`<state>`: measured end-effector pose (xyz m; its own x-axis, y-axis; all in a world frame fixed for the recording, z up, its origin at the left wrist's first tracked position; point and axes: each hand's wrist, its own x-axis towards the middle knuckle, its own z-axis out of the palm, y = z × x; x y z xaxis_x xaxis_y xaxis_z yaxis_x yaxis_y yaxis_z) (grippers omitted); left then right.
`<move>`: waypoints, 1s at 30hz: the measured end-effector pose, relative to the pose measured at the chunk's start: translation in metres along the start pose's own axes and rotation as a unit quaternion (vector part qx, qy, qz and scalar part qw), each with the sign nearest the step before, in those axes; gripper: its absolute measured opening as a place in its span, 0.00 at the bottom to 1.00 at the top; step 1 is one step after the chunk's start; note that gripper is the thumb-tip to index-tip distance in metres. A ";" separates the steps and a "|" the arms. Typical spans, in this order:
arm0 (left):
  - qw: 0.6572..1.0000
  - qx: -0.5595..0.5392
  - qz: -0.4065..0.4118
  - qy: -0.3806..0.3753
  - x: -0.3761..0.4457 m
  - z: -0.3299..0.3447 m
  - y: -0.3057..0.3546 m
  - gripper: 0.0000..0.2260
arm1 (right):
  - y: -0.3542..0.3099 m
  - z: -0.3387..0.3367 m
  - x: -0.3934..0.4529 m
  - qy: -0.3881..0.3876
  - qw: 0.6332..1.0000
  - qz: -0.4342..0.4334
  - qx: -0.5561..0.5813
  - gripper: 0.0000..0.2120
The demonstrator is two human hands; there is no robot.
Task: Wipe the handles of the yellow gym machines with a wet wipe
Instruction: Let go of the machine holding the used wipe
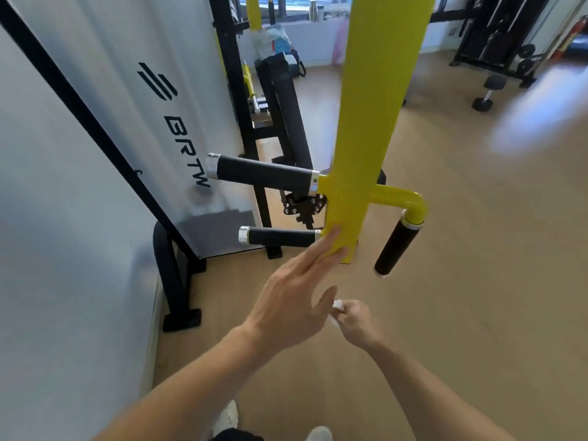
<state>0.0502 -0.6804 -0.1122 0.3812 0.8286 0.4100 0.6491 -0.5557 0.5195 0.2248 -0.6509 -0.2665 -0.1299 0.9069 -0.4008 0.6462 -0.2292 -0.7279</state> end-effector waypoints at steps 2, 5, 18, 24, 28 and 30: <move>0.994 -0.011 -0.106 0.017 -0.042 0.005 -0.030 0.26 | -0.026 0.022 -0.004 -0.055 0.998 -0.017 0.018 0.21; 0.941 -0.071 -0.329 0.043 -0.101 0.003 -0.065 0.27 | -0.062 0.053 -0.009 -0.085 0.991 -0.030 0.097 0.09; 0.689 -0.320 -0.631 0.157 -0.272 -0.061 -0.125 0.06 | -0.181 0.220 -0.039 -0.288 0.940 0.059 0.173 0.17; 0.573 -0.347 -0.708 0.223 -0.368 -0.076 -0.176 0.05 | -0.193 0.331 -0.045 -0.350 0.908 0.144 0.180 0.12; 0.541 -0.356 -0.729 0.221 -0.422 -0.082 -0.210 0.07 | -0.188 0.408 -0.050 -0.328 0.918 0.176 0.138 0.09; 0.538 -0.361 -0.735 0.199 -0.444 -0.084 -0.226 0.10 | -0.185 0.443 -0.053 -0.331 0.922 0.166 0.114 0.05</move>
<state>-0.3211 -0.9279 -0.3490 -0.4597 0.4091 -0.7882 -0.4228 0.6797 0.5994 -0.2211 -0.8130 -0.3573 -0.4324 0.3763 -0.8194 0.5678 -0.5923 -0.5716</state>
